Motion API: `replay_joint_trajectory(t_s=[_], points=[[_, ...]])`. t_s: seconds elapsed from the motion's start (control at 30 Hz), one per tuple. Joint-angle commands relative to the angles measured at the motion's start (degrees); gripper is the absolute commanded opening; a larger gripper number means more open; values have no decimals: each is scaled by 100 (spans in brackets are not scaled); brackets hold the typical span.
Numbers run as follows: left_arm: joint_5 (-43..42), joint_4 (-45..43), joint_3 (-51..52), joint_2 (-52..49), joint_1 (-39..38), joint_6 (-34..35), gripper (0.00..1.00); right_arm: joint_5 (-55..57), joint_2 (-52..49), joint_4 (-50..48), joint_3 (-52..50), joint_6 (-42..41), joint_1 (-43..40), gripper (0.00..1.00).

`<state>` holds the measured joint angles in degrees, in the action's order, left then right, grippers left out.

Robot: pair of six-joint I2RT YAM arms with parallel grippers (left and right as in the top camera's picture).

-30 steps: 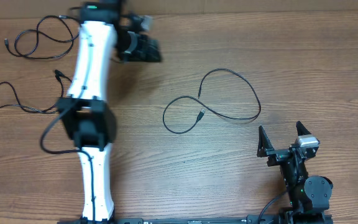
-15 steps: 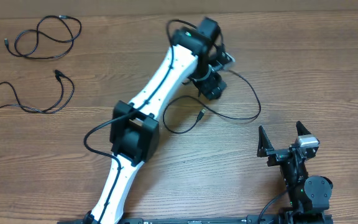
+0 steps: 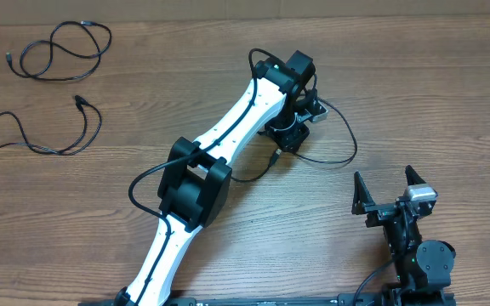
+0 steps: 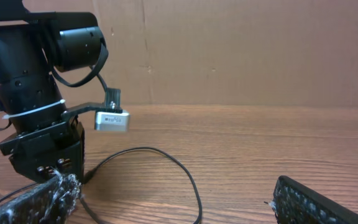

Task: Untangle cables
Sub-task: 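Reach the left gripper to the center cable and grasp it, then pull the center cable toward the lower left with the left gripper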

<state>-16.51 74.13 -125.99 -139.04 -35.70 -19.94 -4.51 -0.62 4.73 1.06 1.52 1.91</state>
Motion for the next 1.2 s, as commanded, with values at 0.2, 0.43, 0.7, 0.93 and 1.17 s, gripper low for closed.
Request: replay_joint_trajectory(t_s=[0.2, 0.43, 0.7, 0.93, 1.17], points=[[-802, -127, 195, -37, -87, -431, 76, -9, 39, -17, -59, 7, 28, 100], [-1071, -610, 374, -37, -302, -433, 80, -9, 39, -17, -59, 7, 28, 100], [-1121, -1056, 627, -37, -472, -728, 82, -9, 39, -17, -59, 7, 28, 100], [-1049, -1292, 942, -37, -566, -772, 77, -9, 39, -17, -59, 7, 28, 100], [-885, -1908, 1381, -37, -568, -743, 58, -9, 39, -17, -59, 7, 28, 100]])
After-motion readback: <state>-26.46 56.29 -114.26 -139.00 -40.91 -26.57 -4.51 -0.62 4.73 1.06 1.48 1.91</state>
